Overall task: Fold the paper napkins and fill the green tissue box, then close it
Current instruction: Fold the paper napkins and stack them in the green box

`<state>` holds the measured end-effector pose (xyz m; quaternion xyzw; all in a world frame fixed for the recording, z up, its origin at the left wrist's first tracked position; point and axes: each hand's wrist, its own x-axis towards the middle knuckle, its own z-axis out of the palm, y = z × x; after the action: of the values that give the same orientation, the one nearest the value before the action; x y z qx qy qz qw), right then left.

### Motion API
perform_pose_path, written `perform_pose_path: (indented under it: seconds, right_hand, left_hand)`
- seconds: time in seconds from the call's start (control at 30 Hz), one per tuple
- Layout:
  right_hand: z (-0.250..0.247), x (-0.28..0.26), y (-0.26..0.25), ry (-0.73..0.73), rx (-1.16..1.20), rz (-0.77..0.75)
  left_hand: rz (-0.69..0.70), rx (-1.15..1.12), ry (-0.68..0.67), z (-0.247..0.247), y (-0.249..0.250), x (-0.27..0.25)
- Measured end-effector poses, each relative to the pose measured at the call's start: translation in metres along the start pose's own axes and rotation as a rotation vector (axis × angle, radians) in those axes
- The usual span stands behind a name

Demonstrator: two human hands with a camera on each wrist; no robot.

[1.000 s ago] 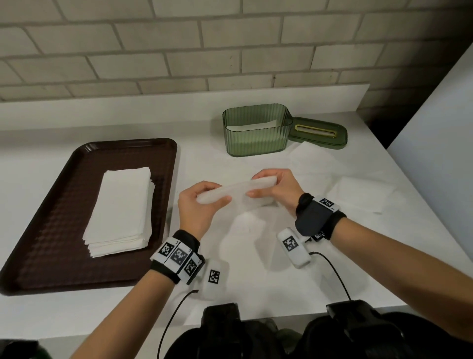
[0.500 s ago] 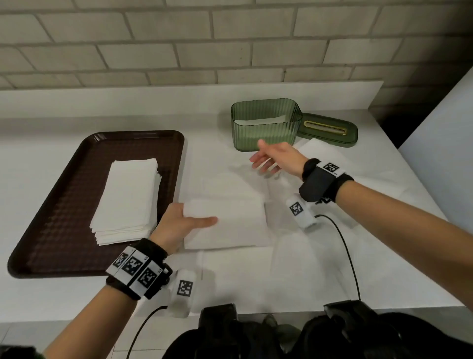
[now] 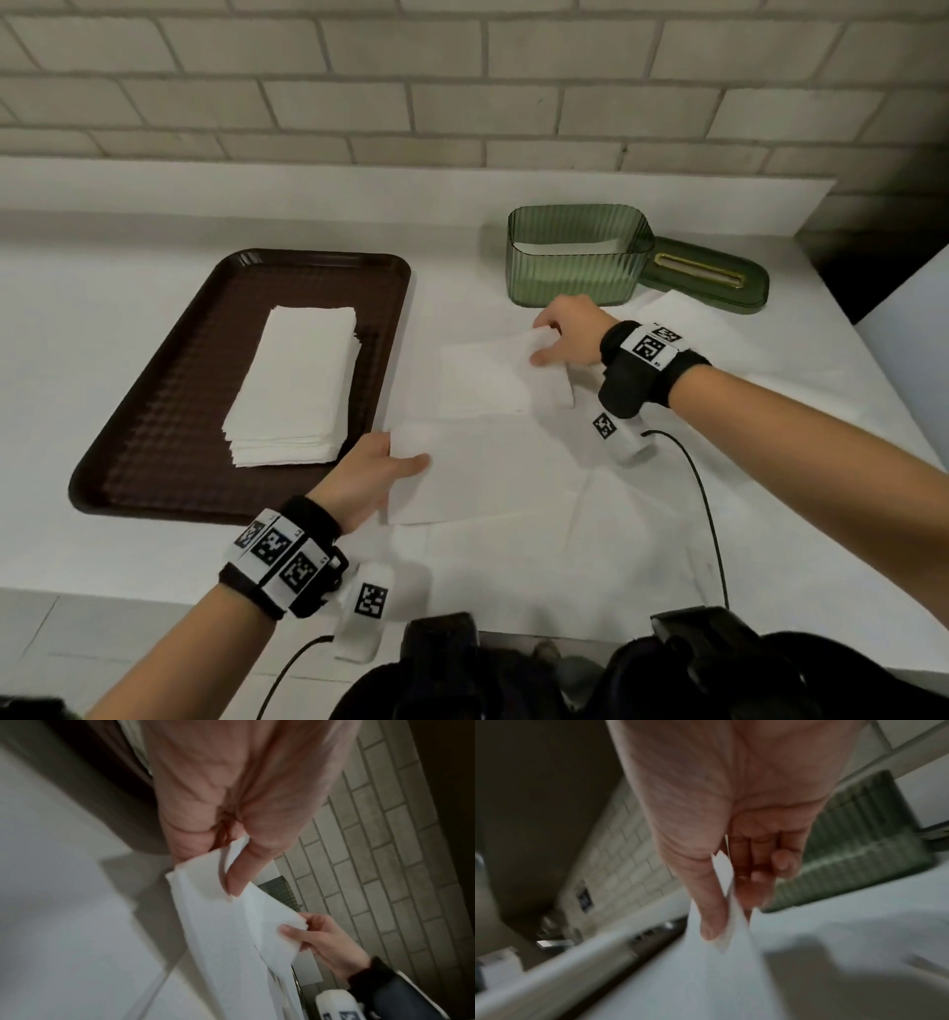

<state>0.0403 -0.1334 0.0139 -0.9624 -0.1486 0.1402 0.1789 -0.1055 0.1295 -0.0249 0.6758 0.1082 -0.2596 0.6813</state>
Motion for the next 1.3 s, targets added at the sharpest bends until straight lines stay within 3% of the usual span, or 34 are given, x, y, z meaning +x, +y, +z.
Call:
perform_pose_path:
  seconds: [0.13,0.23,0.33,0.47,0.7,0.87,0.97,1.07,1.2,1.3]
  right_hand:
    - [-0.027,-0.027,-0.019,0.119,0.337,-0.106]
    - [-0.038,-0.049,-0.027,0.073,0.753,-0.158]
    - [-0.025,-0.062,-0.025,-0.017,0.942,-0.169]
    - [0.018,-0.067,-0.014,-0.119,0.909,-0.063]
    - [0.072,-0.068,-0.001,-0.266,0.861,0.071]
    - [0.071,-0.069,-0.003,-0.186,0.746,0.106]
    - [0.059,-0.072,-0.007,-0.042,0.435,-0.035]
    - [0.044,-0.071,-0.006,-0.081,0.341,-0.123]
    - [0.023,-0.070,0.004,-0.115,0.469,-0.111]
    - [0.010,-0.074,0.009,0.000,0.661,-0.094]
  left_hand:
    - [-0.054,-0.052,0.035,-0.004,-0.001,0.004]
    - [-0.102,-0.111,0.069,-0.005,-0.004,0.008]
    - [-0.101,-0.211,0.090,-0.004,-0.003,0.007]
    - [-0.086,-0.332,0.059,-0.001,0.003,0.000]
    - [-0.165,-0.284,-0.024,-0.007,0.004,0.002]
    - [0.047,-0.018,0.021,0.001,0.002,-0.002]
    - [0.171,0.043,0.030,0.004,0.011,-0.007]
    - [0.273,0.035,0.023,0.006,0.025,-0.010]
    - [0.352,0.007,0.062,0.006,0.041,-0.006]
    - [0.463,0.240,0.159,0.008,0.052,0.001]
